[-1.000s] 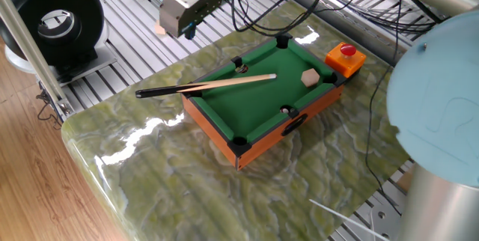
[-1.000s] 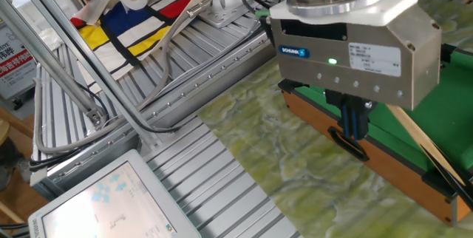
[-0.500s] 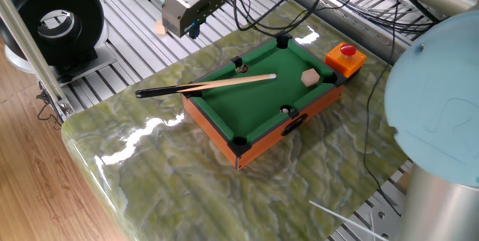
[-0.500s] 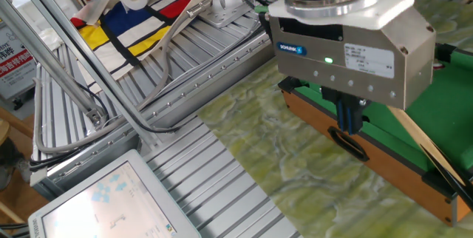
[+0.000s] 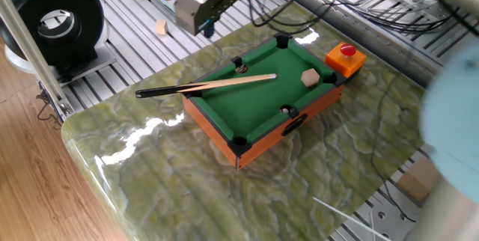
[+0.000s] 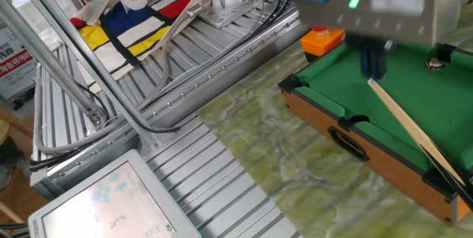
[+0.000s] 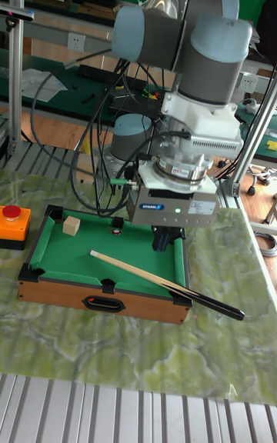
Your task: Hit the pool ball
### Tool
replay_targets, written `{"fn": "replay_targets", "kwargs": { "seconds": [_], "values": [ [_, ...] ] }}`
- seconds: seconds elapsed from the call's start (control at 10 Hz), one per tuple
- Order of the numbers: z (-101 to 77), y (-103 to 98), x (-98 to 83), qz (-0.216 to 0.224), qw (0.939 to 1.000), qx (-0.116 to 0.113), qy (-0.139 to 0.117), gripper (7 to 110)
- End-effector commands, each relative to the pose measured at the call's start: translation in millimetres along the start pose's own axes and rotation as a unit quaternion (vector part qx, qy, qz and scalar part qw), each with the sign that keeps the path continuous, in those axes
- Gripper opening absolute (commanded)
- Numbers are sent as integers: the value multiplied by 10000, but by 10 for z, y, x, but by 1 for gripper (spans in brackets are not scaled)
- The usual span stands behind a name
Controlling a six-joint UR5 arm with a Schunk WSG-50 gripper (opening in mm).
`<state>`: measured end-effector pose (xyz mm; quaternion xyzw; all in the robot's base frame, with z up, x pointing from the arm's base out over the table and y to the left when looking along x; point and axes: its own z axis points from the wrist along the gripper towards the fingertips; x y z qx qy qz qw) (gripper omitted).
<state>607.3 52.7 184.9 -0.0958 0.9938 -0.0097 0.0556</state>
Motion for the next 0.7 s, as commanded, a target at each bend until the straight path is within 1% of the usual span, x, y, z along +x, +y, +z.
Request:
{"fn": "replay_targets", "kwargs": {
  "seconds": [0.0,0.1,0.3,0.6],
  "values": [
    [-93,91,89,60,9998,-187,-85,7],
    [-95,119,72,88,9996,-216,-137,7],
    [-122,99,77,80,9996,-188,-202,7],
    [-117,82,88,38,9997,-168,-183,7]
  ]
}}
